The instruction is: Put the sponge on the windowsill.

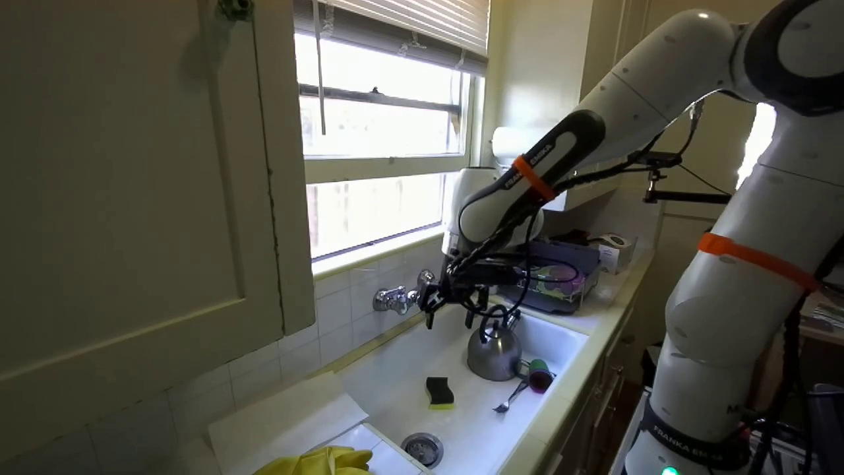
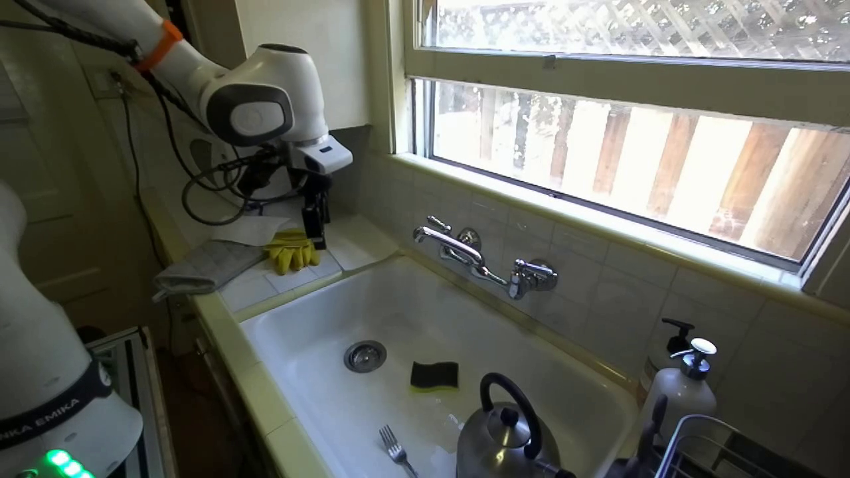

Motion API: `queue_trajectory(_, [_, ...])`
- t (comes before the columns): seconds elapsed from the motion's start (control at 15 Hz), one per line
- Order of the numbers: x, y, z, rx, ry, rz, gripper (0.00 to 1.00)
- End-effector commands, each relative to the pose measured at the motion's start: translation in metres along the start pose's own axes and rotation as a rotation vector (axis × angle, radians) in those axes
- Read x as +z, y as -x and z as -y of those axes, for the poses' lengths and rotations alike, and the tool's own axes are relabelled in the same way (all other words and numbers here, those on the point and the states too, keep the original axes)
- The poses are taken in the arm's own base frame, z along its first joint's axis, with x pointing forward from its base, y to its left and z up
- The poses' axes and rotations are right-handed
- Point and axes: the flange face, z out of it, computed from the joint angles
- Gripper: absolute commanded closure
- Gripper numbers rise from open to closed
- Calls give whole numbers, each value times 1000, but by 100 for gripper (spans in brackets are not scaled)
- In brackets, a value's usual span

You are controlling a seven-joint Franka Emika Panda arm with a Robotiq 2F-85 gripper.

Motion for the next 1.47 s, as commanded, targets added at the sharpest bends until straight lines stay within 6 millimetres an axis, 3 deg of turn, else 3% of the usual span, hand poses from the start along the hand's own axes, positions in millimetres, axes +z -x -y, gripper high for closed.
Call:
queue_trajectory(0.0, [37,-15,-12,24,29,-20,0])
queue_trajectory(0.4, [83,-44,-57,38,89,-109,0])
queue_trajectory(0.8, [111,-70,-97,26,142,-195,0])
queue_trajectory(1.0, [129,-80,-103,127,108,-207,0])
queue_trajectory(1.07, [112,-75,-106,73,135,-207,0])
queue_trajectory(1.4, [127,-80,-105,114,122,-198,0])
